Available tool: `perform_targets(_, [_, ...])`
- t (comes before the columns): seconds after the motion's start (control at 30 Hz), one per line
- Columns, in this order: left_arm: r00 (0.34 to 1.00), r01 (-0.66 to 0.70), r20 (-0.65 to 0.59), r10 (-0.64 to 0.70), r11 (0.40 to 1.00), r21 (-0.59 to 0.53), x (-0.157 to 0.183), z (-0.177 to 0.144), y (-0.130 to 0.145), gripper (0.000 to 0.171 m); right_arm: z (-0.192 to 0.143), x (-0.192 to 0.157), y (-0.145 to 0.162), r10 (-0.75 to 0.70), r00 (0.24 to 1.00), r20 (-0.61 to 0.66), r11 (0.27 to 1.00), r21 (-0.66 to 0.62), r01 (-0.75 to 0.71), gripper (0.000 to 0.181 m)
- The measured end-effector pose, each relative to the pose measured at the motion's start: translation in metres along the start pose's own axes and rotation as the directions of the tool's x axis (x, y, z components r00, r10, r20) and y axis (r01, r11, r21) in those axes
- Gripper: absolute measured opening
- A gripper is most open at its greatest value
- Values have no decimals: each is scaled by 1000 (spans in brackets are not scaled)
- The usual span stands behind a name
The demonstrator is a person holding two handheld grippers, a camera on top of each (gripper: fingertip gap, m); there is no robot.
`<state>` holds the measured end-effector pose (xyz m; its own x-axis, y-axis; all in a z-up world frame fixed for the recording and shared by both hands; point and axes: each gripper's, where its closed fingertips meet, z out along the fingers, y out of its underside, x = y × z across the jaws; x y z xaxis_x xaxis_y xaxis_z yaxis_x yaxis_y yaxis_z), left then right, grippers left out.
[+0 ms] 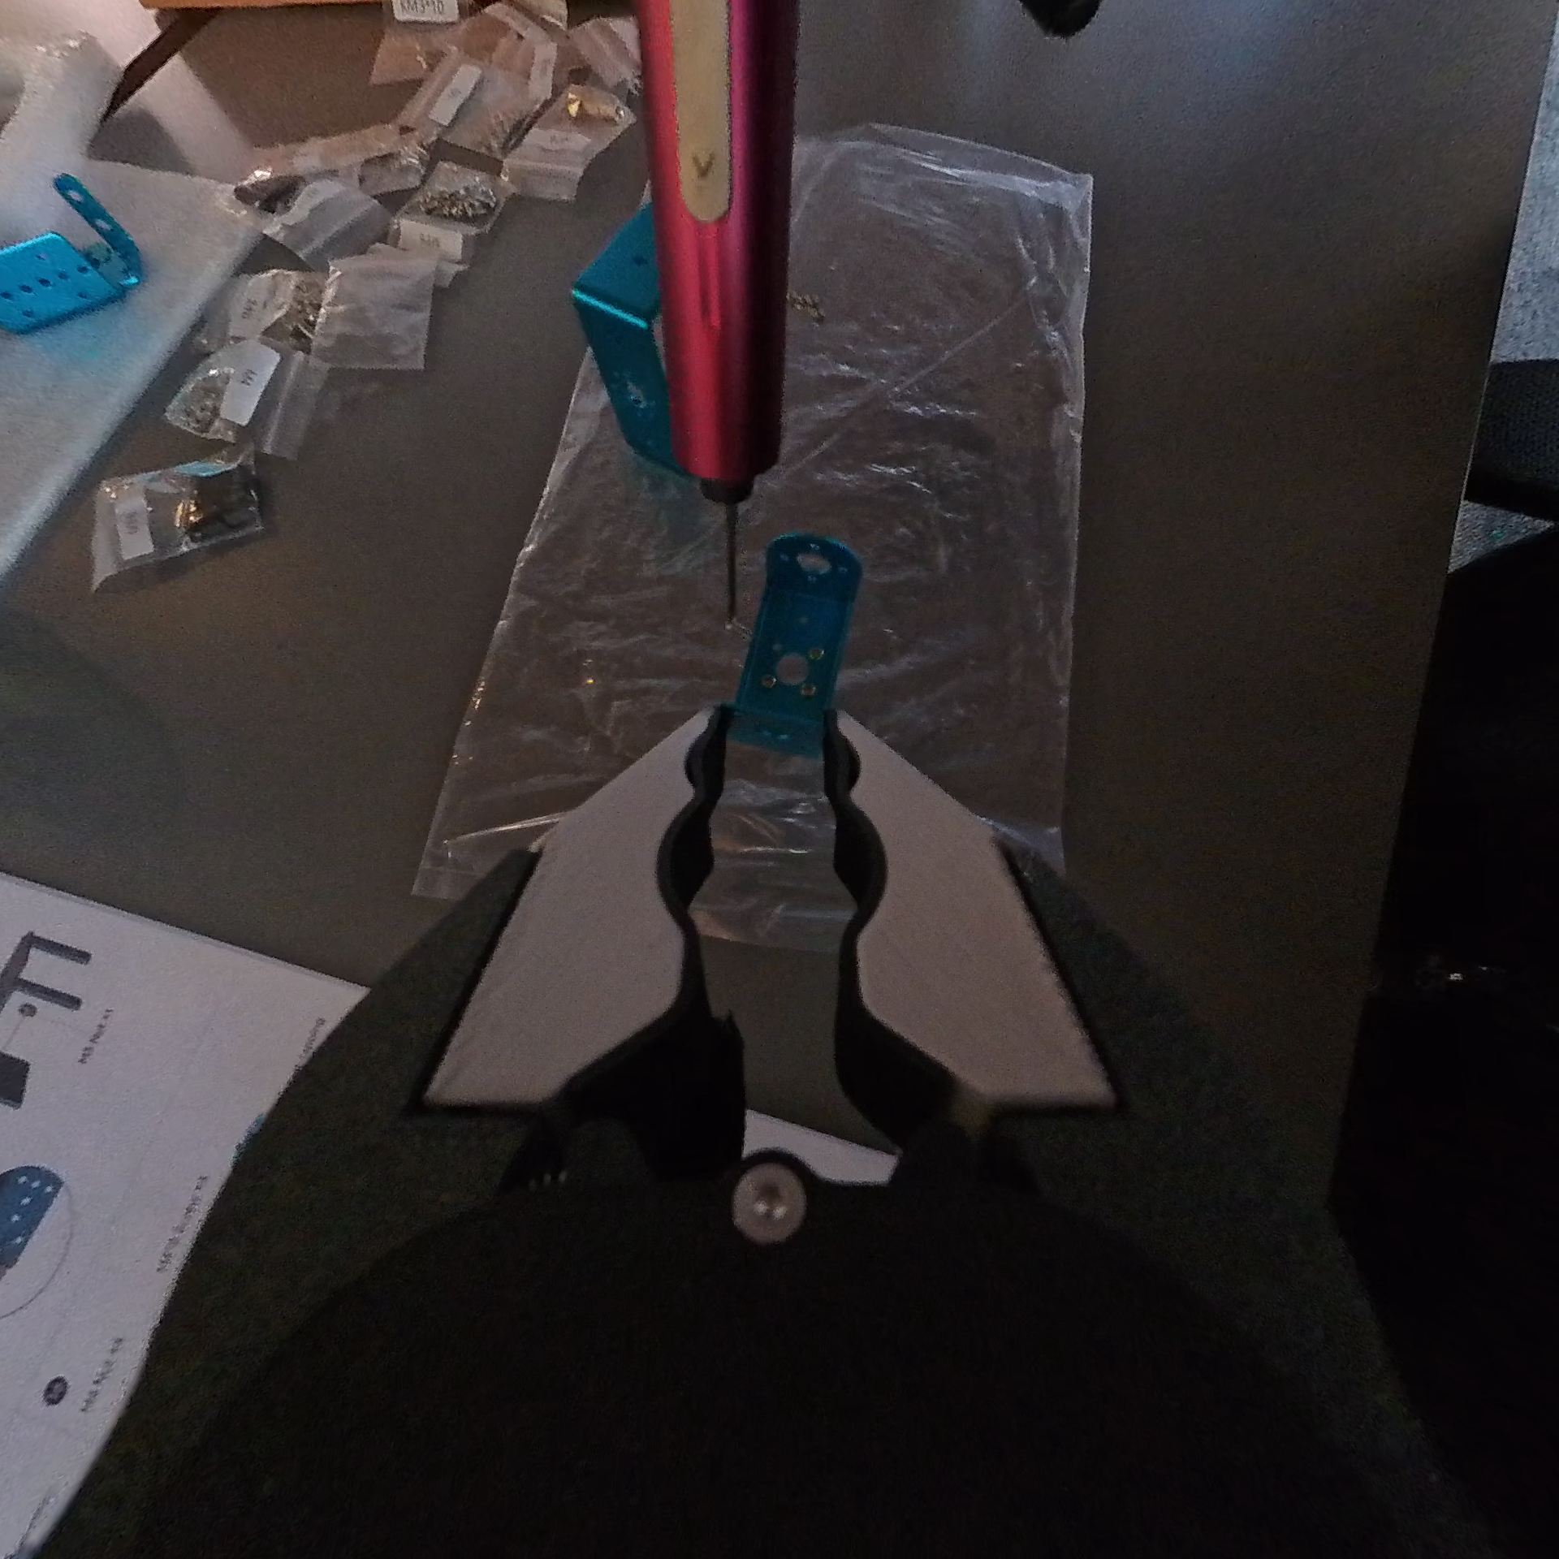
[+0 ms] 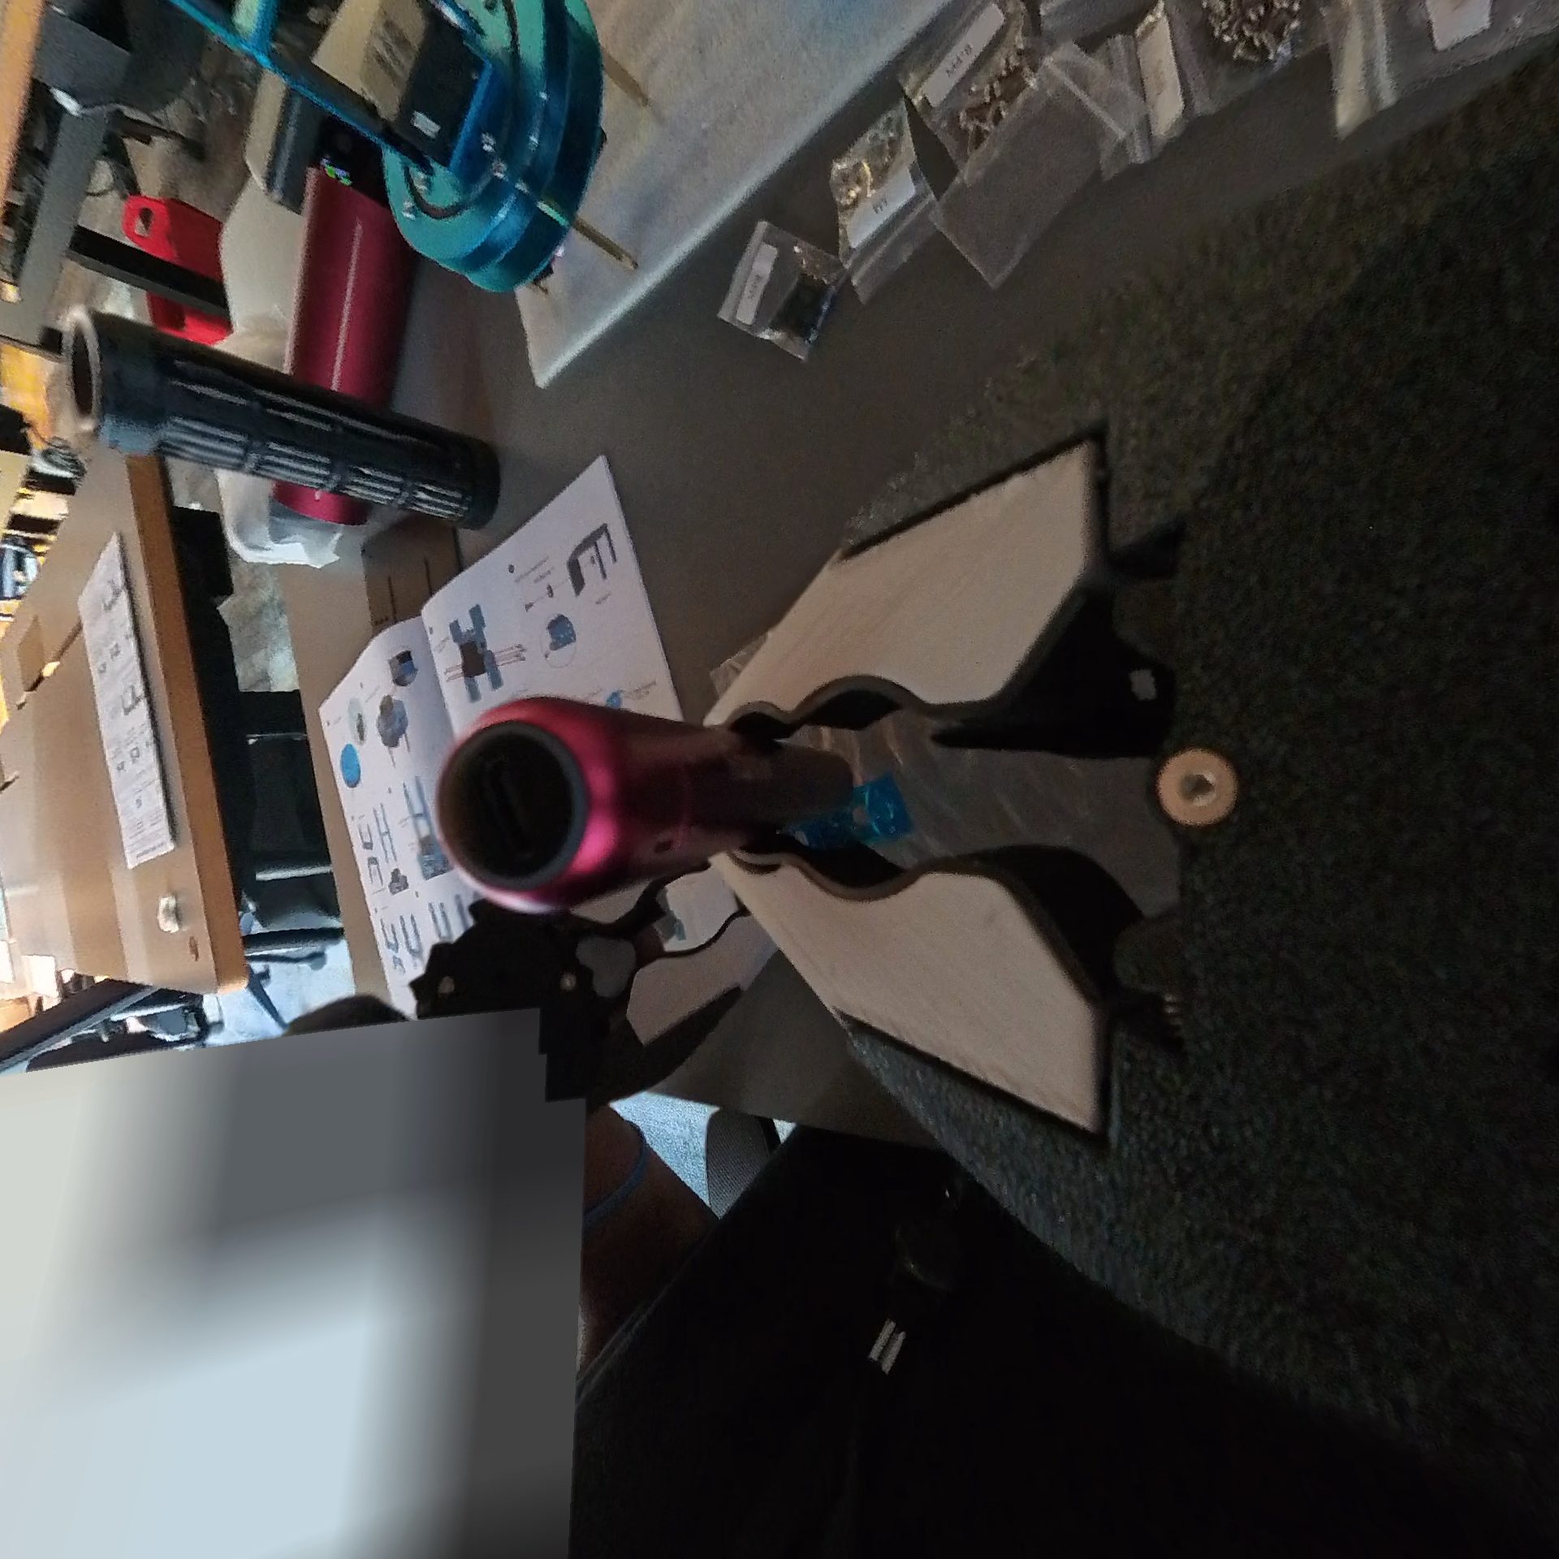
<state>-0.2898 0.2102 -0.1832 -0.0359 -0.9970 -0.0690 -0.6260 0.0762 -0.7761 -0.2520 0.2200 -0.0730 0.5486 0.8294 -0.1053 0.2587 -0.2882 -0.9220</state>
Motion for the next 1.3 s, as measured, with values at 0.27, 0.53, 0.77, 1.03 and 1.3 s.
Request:
perform_targets(0.27, [997, 76, 25, -76, 997, 0, -10, -4, -2, 22, -2, -10, -11, -157, 986, -51, 982, 99, 162, 22])
perform_targets(0.53, [979, 184, 87, -183, 983, -9, -26, -4, -5, 22, 0, -21, -2, -310, 900, -307, 918, 151, 368, 20])
perform_targets(0.77, [967, 191, 172, -191, 982, 16, -39, 0, -7, 22, -8, -23, 1, -125, 892, -434, 890, 348, 294, 20])
perform_targets(1.03, [966, 187, 180, -184, 982, 4, -39, 7, -8, 22, -16, -17, 10, -47, 870, -491, 888, 378, 261, 21])
perform_targets(1.3, [965, 197, 176, -194, 980, 0, -40, 9, -8, 22, -18, -11, 15, -37, 863, -503, 900, 358, 247, 20])
